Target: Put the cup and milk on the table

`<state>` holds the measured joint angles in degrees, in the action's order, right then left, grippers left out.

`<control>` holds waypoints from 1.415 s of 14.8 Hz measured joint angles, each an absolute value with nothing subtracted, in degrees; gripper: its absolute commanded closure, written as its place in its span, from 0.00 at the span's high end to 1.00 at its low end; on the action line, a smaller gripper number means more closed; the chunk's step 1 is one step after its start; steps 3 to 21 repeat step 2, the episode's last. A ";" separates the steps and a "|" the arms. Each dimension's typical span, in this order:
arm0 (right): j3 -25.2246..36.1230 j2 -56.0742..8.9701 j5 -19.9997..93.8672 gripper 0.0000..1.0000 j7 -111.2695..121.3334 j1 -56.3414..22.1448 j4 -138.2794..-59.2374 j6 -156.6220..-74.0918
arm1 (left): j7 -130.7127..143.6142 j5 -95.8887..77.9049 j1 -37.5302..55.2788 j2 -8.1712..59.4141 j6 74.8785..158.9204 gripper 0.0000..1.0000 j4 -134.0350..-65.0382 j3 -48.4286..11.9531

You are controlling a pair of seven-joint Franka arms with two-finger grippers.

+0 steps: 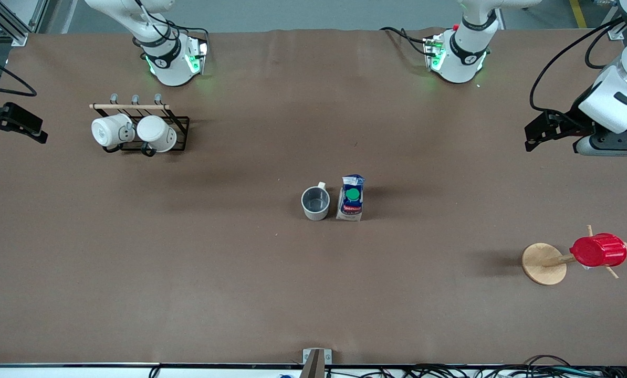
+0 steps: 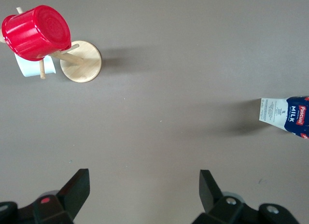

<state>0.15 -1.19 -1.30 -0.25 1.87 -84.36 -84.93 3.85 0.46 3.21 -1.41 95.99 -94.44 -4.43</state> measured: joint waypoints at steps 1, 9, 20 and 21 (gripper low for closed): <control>0.15 -1.19 -1.26 1.00 -0.25 1.87 -84.36 -84.92 | 3.90 0.46 3.25 -1.40 96.08 1.00 -94.54 -4.47; 0.15 -1.19 -1.13 1.00 -0.25 1.87 -84.36 -84.90 | 3.99 0.46 3.28 -1.38 96.13 1.00 -94.61 -4.51; 0.15 -1.19 -1.13 1.00 -0.25 1.87 -84.36 -84.90 | 3.99 0.46 3.28 -1.38 96.13 1.00 -94.61 -4.51; 0.15 -1.19 -1.13 1.00 -0.25 1.87 -84.36 -84.90 | 3.99 0.46 3.28 -1.38 96.13 1.00 -94.61 -4.51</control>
